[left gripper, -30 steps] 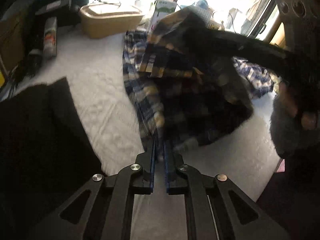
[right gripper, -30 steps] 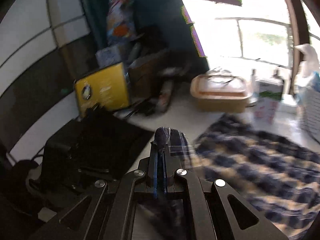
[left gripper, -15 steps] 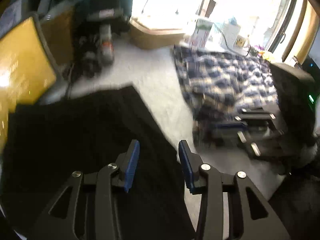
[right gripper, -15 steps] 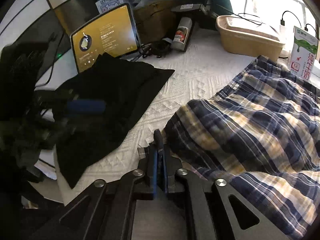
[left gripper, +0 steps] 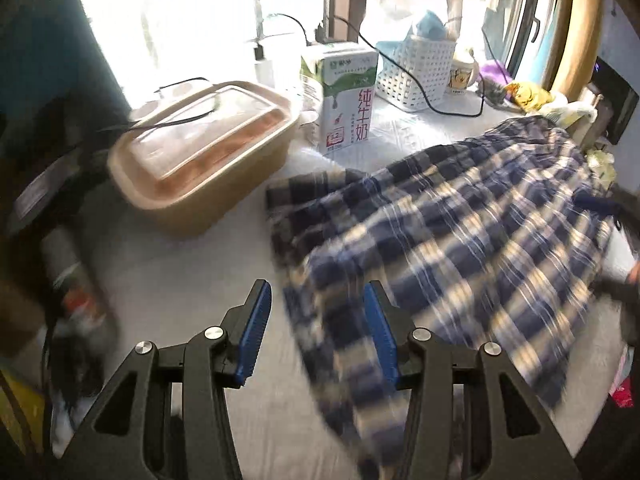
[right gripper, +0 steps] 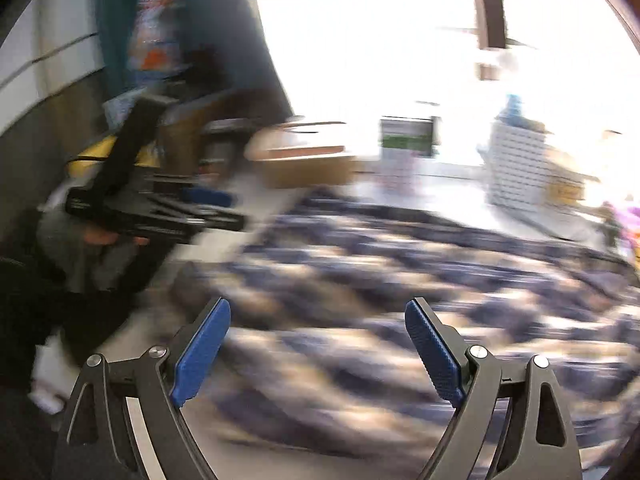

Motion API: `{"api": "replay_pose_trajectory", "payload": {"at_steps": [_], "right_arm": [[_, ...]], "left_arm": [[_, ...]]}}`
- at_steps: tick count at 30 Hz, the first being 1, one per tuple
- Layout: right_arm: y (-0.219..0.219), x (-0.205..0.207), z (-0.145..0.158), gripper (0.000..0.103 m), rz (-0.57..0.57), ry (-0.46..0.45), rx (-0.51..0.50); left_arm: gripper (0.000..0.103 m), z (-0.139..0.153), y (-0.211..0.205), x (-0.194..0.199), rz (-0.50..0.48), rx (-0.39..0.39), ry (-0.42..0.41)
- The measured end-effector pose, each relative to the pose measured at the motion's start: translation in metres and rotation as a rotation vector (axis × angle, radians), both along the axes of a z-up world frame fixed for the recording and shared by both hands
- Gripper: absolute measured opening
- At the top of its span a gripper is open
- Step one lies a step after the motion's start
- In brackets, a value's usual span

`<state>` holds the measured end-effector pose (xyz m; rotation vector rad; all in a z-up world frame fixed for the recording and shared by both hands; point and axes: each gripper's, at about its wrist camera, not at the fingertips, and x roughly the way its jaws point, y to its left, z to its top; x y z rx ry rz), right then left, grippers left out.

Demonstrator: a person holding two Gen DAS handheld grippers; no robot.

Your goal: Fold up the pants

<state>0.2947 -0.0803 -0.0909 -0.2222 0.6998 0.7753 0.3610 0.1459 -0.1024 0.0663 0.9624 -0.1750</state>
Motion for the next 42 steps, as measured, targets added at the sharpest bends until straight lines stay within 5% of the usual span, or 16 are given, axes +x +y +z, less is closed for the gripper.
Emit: {"api": "replay_pose_trajectory", "payload": {"at_steps": [6, 11, 18, 21, 25, 27, 28, 29, 35, 42], "right_arm": [[-0.091, 0.062, -0.004, 0.061, -0.277, 0.001, -0.035], [-0.137, 0.086, -0.007, 0.061, -0.368, 0.004, -0.034], [-0.165, 0.089, -0.011, 0.061, -0.408, 0.013, -0.006], [-0.166, 0.09, -0.012, 0.061, -0.411, 0.02, -0.002], [-0.167, 0.088, -0.012, 0.061, -0.419, 0.023, -0.003], [-0.173, 0.084, -0.009, 0.061, -0.433, 0.014, 0.003], [-0.177, 0.083, -0.007, 0.061, -0.444, 0.013, 0.007], [-0.182, 0.081, -0.006, 0.061, -0.457, 0.012, 0.011], [-0.219, 0.067, 0.0, 0.061, -0.549, 0.006, 0.019], [-0.245, 0.047, -0.01, 0.061, -0.616, 0.055, 0.02]], "left_arm": [[0.048, -0.022, -0.01, 0.034, -0.017, 0.044, 0.042], [0.007, -0.025, -0.024, 0.032, -0.051, 0.104, 0.012], [0.005, 0.007, -0.019, 0.037, 0.019, 0.191, -0.129], [0.005, -0.005, -0.012, 0.051, 0.031, 0.204, -0.098], [0.012, -0.03, -0.011, 0.06, 0.049, 0.209, -0.011], [0.032, -0.023, -0.012, 0.052, 0.042, 0.21, -0.016], [0.055, -0.018, -0.011, 0.046, 0.047, 0.211, -0.03], [0.064, -0.012, -0.011, 0.04, 0.058, 0.217, -0.05], [0.065, 0.027, -0.024, -0.014, 0.053, 0.14, -0.126], [0.065, 0.021, -0.1, -0.068, -0.101, 0.026, -0.103]]}}
